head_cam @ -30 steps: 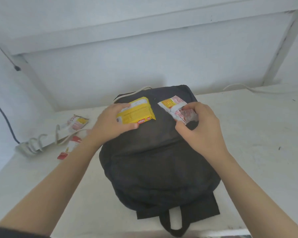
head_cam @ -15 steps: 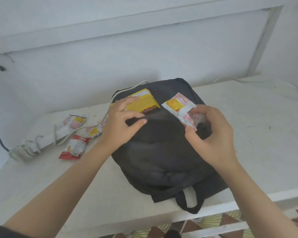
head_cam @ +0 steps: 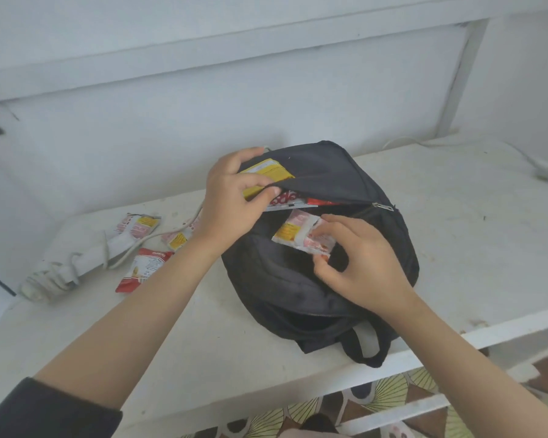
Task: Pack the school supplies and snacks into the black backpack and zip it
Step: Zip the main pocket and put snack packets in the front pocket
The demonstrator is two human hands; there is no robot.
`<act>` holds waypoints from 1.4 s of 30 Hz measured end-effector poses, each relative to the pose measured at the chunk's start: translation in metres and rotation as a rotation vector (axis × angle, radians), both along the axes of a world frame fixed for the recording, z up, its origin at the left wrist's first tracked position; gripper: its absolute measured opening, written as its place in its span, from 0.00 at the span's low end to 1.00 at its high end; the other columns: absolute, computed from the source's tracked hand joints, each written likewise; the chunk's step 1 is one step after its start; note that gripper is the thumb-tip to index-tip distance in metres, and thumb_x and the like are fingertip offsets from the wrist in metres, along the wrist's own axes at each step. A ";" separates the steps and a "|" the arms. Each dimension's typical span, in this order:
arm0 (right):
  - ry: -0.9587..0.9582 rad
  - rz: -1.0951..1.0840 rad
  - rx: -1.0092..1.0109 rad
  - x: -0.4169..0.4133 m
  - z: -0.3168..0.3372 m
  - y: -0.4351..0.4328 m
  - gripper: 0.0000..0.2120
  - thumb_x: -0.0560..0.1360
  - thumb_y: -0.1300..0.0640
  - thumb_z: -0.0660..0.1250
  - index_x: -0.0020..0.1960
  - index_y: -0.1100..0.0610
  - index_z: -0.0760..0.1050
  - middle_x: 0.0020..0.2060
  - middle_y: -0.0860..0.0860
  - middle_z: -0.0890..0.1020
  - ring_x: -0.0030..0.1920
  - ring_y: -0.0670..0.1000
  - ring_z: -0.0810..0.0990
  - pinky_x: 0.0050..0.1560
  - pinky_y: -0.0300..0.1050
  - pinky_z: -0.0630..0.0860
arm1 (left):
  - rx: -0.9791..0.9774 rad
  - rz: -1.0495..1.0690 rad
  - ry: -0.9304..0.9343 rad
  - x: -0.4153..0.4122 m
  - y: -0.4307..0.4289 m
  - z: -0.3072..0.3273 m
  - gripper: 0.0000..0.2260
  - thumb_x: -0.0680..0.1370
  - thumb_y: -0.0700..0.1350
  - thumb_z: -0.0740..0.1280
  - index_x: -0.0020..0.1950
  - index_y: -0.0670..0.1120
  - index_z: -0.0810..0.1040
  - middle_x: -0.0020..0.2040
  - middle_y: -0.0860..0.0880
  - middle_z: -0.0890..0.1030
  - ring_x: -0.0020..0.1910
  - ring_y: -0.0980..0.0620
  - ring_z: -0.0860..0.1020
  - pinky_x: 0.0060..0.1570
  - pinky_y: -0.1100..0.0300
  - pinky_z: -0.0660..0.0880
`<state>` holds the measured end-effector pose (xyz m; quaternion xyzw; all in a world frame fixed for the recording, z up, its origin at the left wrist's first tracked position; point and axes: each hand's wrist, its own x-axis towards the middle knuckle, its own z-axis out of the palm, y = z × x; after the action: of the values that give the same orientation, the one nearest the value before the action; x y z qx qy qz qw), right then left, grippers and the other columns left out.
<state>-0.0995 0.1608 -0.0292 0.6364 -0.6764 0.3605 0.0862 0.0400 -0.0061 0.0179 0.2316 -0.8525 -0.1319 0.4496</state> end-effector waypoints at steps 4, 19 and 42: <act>0.140 -0.067 0.040 0.002 -0.009 -0.026 0.13 0.71 0.51 0.68 0.51 0.56 0.82 0.50 0.55 0.81 0.49 0.57 0.77 0.50 0.49 0.76 | -0.010 -0.026 -0.020 0.002 0.002 0.000 0.08 0.70 0.51 0.70 0.42 0.49 0.85 0.60 0.56 0.74 0.62 0.50 0.73 0.62 0.43 0.68; 0.067 0.113 0.290 0.026 -0.022 -0.006 0.30 0.79 0.41 0.42 0.74 0.53 0.63 0.71 0.49 0.68 0.73 0.48 0.63 0.72 0.43 0.50 | -0.048 0.042 -0.216 0.035 0.009 -0.025 0.06 0.68 0.49 0.70 0.41 0.49 0.85 0.61 0.49 0.77 0.62 0.47 0.72 0.63 0.53 0.62; 0.074 0.191 -0.174 0.018 0.004 -0.022 0.11 0.75 0.58 0.60 0.51 0.59 0.80 0.38 0.50 0.81 0.38 0.51 0.76 0.41 0.46 0.72 | 0.083 0.149 0.008 0.039 0.026 -0.046 0.09 0.70 0.53 0.69 0.42 0.50 0.84 0.56 0.53 0.78 0.58 0.61 0.68 0.60 0.55 0.67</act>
<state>-0.0818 0.1387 -0.0251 0.7011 -0.5752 0.4005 0.1313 0.0785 0.0198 -0.0281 0.3122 -0.8249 -0.1343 0.4518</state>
